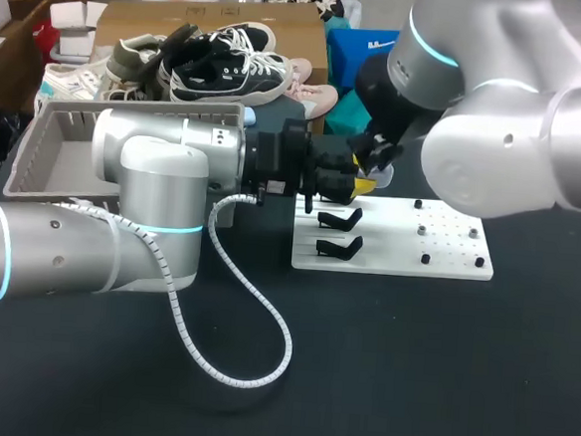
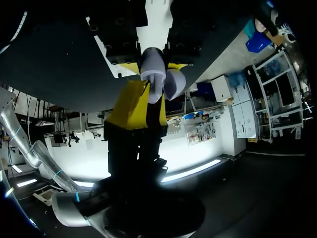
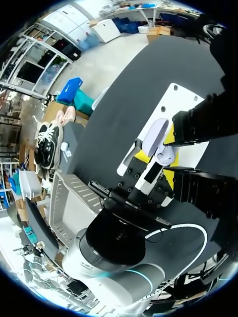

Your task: Pick up each earbud case from the left stands, insert the matching earbuds, close the lid, and place the case in the box.

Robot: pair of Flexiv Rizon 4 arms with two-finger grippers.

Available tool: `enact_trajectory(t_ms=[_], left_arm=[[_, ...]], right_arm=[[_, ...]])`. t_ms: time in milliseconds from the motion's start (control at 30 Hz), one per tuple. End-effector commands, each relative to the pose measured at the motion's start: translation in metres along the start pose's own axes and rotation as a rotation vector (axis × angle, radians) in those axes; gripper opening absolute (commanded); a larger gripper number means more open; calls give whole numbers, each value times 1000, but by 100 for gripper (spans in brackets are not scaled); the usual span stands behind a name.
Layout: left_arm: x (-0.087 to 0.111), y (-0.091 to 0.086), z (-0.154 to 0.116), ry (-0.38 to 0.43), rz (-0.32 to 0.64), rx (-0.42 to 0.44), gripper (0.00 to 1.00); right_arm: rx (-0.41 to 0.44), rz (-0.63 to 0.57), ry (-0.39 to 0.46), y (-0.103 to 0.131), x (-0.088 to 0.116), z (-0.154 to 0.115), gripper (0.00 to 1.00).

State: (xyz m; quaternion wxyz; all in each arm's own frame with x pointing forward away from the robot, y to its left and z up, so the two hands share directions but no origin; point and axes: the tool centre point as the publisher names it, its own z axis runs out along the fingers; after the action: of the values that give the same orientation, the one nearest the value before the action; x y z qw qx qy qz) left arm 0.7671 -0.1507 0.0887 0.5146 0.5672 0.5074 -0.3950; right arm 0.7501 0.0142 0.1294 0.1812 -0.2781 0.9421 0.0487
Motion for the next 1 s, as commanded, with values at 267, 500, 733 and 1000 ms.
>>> enact_trajectory(t_ms=[267,500,733,1000], left_arm=[[0,-1,0,-1,1,-3,0],[0,-1,0,-1,1,-3,0],[0,-1,0,-1,1,-3,0],[0,-1,0,-1,1,-3,0]], right_arm=[[19,22,-14,-1,3,-11,25],[28,55,-77,-10,-11,-28,25],[42,106,-120,-28,-35,-28,29],[46,145,-124,-41,-49,-10,29]])
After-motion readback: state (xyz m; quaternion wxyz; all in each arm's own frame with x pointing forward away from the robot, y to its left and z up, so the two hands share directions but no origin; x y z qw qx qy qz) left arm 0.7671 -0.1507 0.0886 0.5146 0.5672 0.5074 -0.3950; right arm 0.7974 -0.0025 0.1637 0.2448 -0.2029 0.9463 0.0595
